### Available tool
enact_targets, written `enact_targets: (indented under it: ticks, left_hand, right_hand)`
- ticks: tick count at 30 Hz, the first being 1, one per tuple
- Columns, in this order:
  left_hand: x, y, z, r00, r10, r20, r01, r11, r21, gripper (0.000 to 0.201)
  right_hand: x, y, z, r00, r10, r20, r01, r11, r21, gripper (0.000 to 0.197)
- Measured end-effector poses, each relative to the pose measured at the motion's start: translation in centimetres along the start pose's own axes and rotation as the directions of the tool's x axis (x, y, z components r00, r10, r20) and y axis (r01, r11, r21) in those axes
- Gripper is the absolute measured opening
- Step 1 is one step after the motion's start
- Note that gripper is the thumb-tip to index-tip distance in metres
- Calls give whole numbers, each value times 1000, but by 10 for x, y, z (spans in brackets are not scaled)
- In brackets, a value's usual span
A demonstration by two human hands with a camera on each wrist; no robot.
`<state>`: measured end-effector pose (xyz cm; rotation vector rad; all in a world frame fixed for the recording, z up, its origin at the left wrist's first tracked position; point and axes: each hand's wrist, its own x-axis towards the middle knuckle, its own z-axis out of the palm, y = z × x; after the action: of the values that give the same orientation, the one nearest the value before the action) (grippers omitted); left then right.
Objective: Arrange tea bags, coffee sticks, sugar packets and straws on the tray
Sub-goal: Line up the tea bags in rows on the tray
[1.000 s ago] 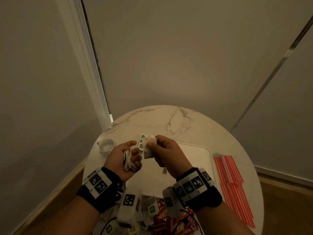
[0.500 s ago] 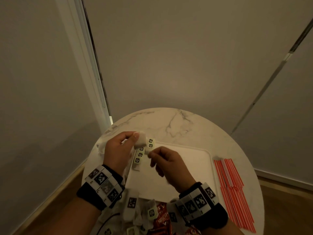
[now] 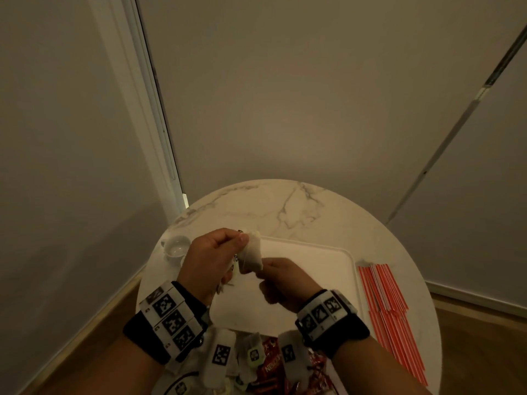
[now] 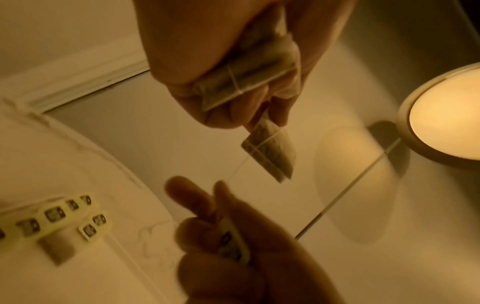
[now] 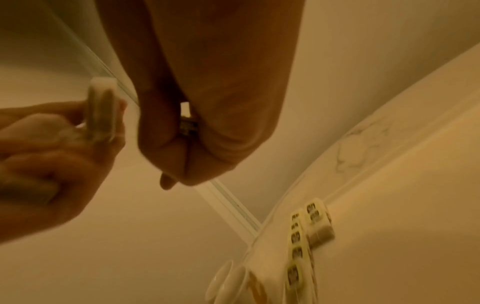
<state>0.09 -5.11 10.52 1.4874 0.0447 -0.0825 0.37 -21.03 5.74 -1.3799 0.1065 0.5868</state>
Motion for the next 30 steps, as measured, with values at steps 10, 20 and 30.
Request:
enact_targets:
  ticks: [10,20,30]
  left_hand:
    - [-3,-10,-3,999,20,31,-30,933,358,14]
    - [-6,14,0,990,126,-55,-122,990,77,17]
    - [-6,13,2,986,98,-134,-91,994,63,12]
  right_hand:
    - [18,-64,-10,995,-66,79,80,979,-188,21]
    - [11,-52,1,994,2,108,12,991,-131,52]
    - [-7,-44,16,914,-404,-26,398,908,-132,7]
